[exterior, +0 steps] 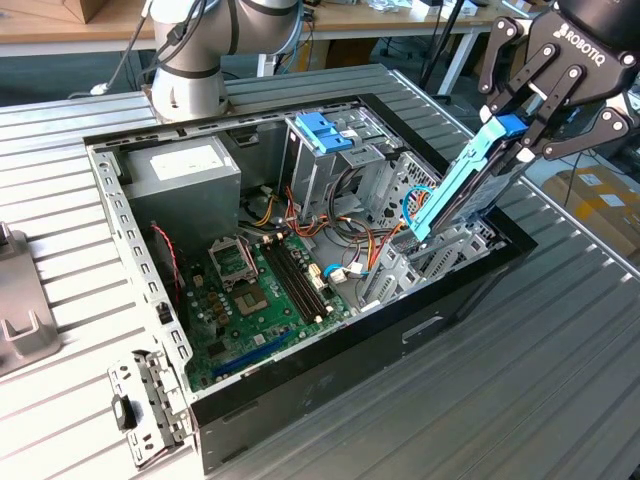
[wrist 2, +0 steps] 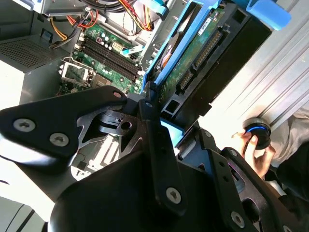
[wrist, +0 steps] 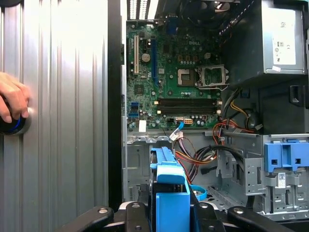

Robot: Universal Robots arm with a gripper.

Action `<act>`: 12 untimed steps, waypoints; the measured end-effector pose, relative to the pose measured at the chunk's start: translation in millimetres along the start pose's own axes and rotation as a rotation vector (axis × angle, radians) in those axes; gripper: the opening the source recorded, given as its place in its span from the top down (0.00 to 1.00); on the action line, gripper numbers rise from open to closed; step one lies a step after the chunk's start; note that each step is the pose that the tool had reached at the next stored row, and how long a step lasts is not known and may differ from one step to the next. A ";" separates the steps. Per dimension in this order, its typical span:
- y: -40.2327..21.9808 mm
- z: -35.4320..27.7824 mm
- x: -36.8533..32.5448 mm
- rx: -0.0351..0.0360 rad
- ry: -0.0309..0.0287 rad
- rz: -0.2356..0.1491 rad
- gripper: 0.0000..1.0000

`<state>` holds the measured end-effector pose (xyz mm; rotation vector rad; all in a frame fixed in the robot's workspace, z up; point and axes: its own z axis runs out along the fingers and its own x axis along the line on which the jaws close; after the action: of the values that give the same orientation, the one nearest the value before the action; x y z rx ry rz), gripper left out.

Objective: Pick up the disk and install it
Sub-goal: 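Insert the disk into the insertion slot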

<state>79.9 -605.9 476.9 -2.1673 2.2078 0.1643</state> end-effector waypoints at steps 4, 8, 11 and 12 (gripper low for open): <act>0.8 0.4 0.1 0.0000 0.0000 0.000 0.63; 1.2 1.3 0.1 0.0000 0.0002 0.000 0.63; 1.5 1.9 0.2 0.0000 0.0001 0.000 0.63; 1.5 2.1 0.2 0.0000 0.0001 0.000 0.63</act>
<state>78.3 -605.9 474.9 -2.1674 2.2078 0.1643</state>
